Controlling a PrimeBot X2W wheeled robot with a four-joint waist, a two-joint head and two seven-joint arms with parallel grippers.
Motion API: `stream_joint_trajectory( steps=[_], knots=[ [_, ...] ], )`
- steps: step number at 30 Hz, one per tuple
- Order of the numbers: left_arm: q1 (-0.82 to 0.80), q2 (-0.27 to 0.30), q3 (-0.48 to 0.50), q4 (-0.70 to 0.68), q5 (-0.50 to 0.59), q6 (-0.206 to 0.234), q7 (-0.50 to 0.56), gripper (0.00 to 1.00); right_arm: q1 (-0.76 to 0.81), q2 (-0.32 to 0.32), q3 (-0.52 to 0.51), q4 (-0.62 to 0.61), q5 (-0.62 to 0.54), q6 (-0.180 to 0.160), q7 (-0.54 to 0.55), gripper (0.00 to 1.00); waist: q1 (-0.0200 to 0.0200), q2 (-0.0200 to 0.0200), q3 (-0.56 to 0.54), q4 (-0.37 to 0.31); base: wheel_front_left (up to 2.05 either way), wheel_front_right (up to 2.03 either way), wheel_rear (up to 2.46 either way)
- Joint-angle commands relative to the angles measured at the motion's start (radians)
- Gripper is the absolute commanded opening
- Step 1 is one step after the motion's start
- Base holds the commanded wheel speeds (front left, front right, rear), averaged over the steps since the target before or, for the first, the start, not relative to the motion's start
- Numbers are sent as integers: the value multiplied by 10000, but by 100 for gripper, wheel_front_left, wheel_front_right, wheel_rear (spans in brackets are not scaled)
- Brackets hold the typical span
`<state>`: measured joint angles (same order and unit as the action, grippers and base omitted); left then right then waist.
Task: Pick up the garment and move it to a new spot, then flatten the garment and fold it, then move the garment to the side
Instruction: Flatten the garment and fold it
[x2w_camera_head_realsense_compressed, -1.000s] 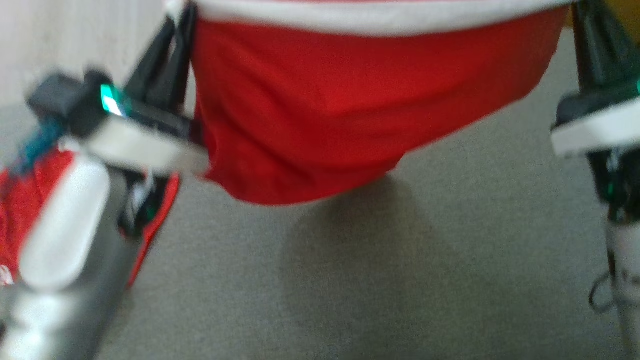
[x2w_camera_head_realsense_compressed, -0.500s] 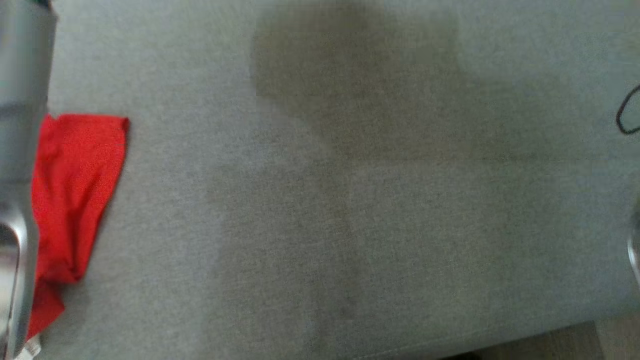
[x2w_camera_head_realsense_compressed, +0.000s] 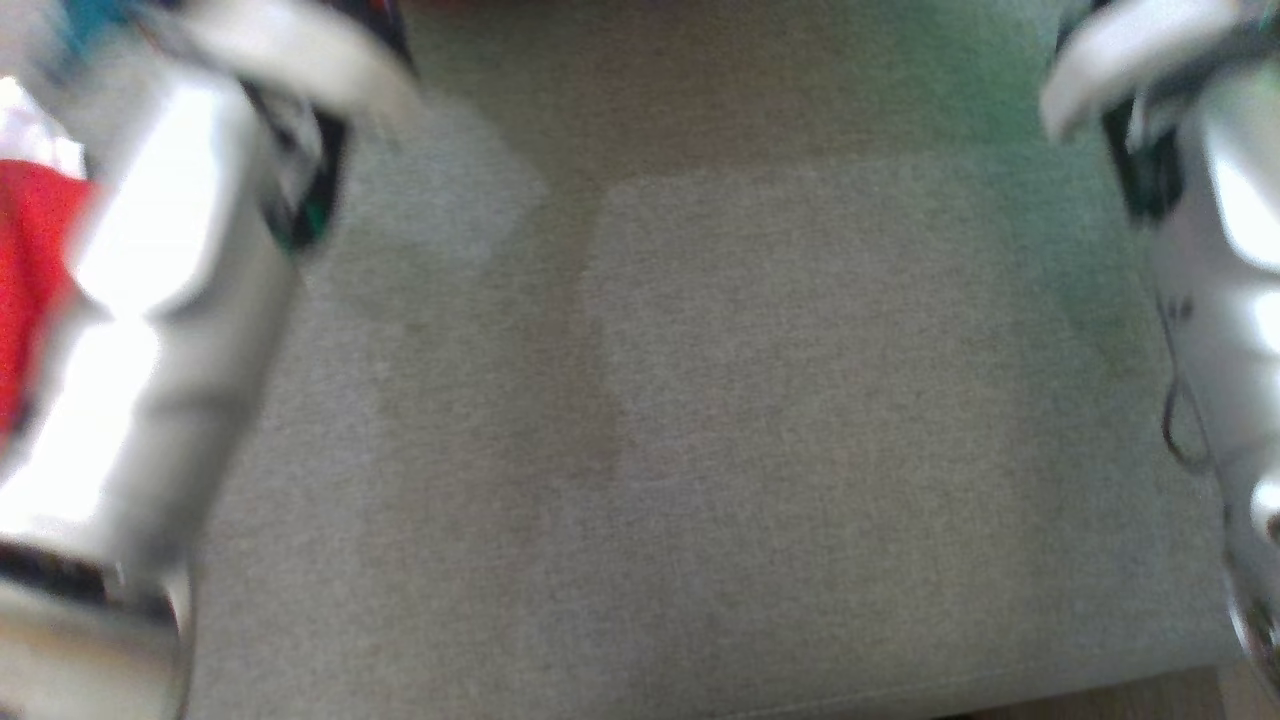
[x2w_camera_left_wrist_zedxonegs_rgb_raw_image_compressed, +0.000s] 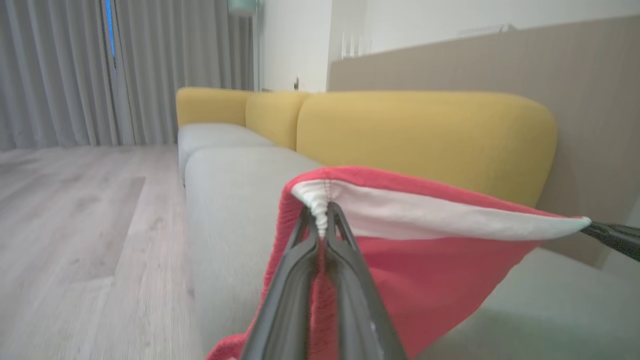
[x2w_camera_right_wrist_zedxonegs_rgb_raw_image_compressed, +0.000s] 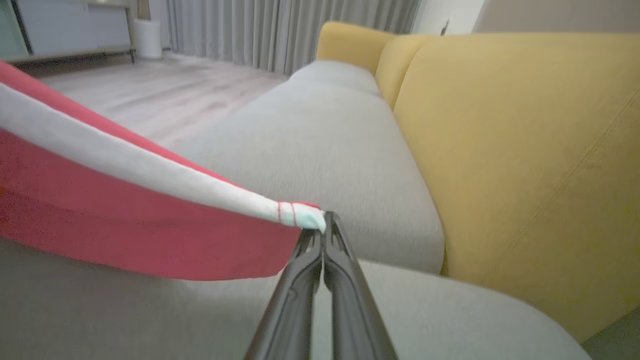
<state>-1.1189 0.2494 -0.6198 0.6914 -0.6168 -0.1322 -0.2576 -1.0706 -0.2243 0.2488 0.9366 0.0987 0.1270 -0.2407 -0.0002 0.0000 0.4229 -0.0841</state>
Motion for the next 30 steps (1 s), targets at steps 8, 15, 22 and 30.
stream_joint_trajectory(
  steps=[8, 15, 22, 30],
  knots=[
    [2721, 909, -1308, -1393, -482, 16, -40, 0, 1687, -1322, 2707, 7, 2032, 37, 612, 0, 2, 0, -1029, 514, 0, 0, 0],
    [4202, 1160, -1909, -2000, -448, 16, -40, 0, 3014, -2923, 4716, -1291, 4203, 37, 1737, 0, 2, 0, -1909, 643, 0, 0, 0],
    [5246, 1149, -2008, -2406, -195, 16, -41, 0, 4033, -4396, 5816, -2623, 5891, 37, 2648, 0, 2, 0, -2695, 627, 0, 0, 0],
    [6716, 1078, -2132, -3077, -126, 81, -41, 0, 5171, -5637, 6403, -4019, 7116, 37, 3294, 0, 2, 0, -3677, 416, 0, 0, 0]
  ],
)
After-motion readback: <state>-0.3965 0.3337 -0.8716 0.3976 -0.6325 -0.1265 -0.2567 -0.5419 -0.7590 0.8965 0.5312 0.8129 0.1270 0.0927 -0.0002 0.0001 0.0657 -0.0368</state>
